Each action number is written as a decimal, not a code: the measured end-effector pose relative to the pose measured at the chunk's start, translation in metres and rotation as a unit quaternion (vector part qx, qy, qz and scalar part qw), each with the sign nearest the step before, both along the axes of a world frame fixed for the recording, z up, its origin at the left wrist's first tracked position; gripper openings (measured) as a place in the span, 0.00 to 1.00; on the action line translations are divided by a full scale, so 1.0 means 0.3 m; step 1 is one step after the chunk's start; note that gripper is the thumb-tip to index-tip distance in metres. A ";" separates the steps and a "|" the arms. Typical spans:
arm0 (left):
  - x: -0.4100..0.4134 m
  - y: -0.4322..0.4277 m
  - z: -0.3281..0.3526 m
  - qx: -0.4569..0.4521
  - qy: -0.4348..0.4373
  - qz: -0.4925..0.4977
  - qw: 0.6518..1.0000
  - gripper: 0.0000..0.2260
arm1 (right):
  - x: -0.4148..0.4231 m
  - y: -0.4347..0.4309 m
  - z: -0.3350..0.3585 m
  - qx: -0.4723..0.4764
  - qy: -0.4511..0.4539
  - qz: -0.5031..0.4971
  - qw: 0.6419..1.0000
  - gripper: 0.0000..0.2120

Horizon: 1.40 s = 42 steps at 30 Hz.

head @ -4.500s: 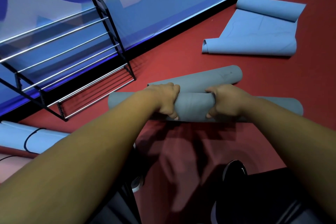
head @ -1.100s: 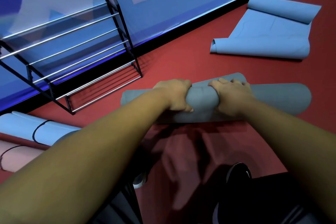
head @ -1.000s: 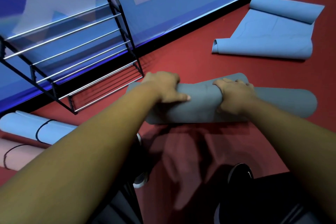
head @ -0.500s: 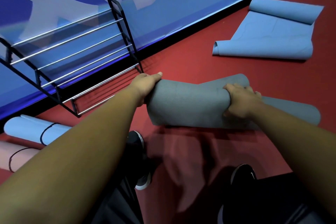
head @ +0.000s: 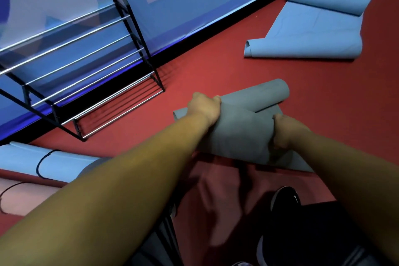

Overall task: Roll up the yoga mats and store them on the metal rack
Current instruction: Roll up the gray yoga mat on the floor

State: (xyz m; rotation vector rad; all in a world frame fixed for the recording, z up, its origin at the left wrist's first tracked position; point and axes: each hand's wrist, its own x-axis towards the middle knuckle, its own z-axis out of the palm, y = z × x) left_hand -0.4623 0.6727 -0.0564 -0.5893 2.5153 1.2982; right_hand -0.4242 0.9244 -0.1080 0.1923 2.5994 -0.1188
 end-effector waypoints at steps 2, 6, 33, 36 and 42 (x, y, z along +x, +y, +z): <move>0.037 0.057 0.002 -0.021 0.001 -0.010 1.000 0.27 | 0.028 -0.022 0.004 -0.003 -0.007 0.009 1.000 0.33; 0.095 0.168 -0.021 -0.062 -0.042 -0.021 0.997 0.26 | 0.059 -0.059 -0.027 -0.023 -0.017 0.024 0.999 0.26; -0.027 -0.139 0.011 0.089 0.014 -0.098 0.991 0.26 | -0.014 -0.040 0.147 -0.090 0.078 0.139 0.983 0.55; 0.000 -0.231 0.091 0.167 -0.009 -0.120 0.979 0.17 | -0.033 -0.011 0.189 -0.080 0.053 0.140 0.986 0.69; 0.035 -0.362 0.123 0.189 -0.026 -0.090 0.978 0.15 | -0.032 -0.108 0.272 -0.121 0.056 0.158 0.978 0.43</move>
